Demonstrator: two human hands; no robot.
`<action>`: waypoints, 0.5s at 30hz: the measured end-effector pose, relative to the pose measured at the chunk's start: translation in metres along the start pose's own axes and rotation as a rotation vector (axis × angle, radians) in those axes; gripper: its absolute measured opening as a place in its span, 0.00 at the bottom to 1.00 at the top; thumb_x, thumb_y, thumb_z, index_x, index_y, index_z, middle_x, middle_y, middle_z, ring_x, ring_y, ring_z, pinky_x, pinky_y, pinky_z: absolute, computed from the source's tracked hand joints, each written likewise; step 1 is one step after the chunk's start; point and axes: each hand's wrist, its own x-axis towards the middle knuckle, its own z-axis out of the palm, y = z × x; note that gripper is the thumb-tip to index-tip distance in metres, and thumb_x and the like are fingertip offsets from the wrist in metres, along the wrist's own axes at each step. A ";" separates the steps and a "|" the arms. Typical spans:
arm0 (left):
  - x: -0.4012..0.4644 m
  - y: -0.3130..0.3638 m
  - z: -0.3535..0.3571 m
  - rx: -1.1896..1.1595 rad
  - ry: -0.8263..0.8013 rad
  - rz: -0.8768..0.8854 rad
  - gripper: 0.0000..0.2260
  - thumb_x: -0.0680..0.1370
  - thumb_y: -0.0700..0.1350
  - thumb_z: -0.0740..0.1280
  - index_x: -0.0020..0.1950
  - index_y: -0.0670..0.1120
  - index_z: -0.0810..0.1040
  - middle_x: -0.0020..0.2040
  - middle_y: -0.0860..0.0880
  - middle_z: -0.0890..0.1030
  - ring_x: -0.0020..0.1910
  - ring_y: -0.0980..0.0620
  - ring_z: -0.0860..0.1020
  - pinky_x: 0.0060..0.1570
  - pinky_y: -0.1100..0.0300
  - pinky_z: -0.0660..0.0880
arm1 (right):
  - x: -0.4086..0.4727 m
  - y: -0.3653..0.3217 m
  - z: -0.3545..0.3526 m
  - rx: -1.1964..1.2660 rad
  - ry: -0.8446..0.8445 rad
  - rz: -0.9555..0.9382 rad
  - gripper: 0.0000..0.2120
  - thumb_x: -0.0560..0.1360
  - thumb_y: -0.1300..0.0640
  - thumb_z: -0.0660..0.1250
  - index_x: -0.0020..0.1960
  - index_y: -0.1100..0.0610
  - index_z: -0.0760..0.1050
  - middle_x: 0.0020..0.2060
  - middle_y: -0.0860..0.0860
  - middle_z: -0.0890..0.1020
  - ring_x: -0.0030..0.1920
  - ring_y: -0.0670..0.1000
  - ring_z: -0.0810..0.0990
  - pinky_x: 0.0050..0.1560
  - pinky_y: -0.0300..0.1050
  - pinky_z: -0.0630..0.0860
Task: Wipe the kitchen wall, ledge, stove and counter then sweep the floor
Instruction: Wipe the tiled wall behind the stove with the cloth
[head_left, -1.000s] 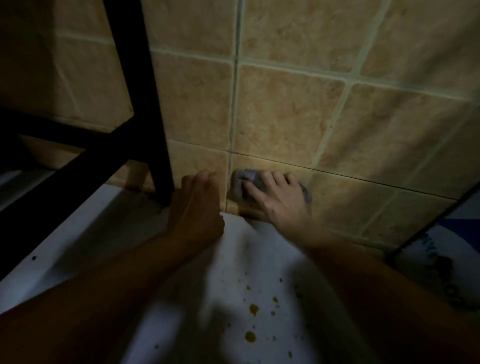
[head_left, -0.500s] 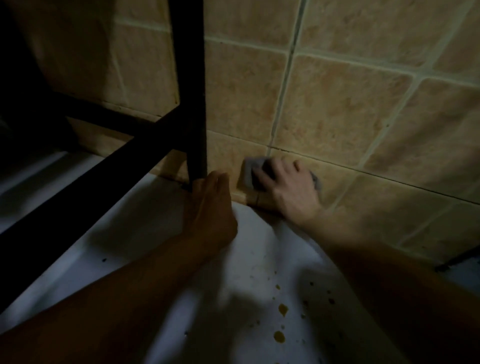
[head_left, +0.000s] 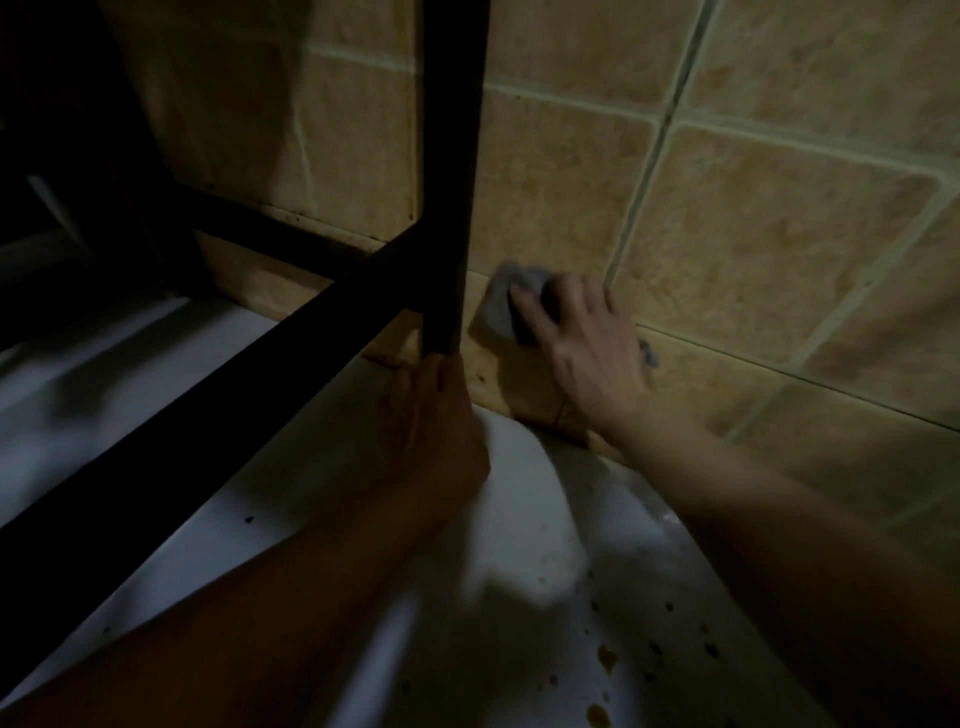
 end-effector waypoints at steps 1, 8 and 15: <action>0.001 0.000 0.001 0.008 -0.001 -0.011 0.33 0.78 0.46 0.63 0.77 0.46 0.47 0.77 0.46 0.50 0.75 0.44 0.51 0.72 0.51 0.52 | 0.014 0.003 -0.003 -0.008 0.057 0.055 0.22 0.75 0.57 0.51 0.65 0.55 0.74 0.50 0.57 0.64 0.44 0.56 0.63 0.40 0.47 0.68; 0.005 0.000 0.020 -0.017 -0.026 -0.053 0.38 0.75 0.46 0.69 0.77 0.48 0.48 0.76 0.47 0.52 0.75 0.43 0.52 0.72 0.49 0.52 | 0.001 -0.026 0.020 0.055 -0.032 -0.114 0.22 0.71 0.48 0.62 0.63 0.55 0.76 0.49 0.55 0.63 0.45 0.55 0.63 0.41 0.48 0.57; 0.001 -0.007 0.020 -0.015 -0.051 -0.108 0.37 0.75 0.47 0.68 0.77 0.48 0.48 0.77 0.47 0.52 0.75 0.44 0.51 0.72 0.48 0.51 | -0.016 -0.041 0.023 0.110 -0.210 -0.187 0.24 0.72 0.43 0.54 0.56 0.55 0.79 0.47 0.56 0.68 0.44 0.55 0.65 0.41 0.47 0.58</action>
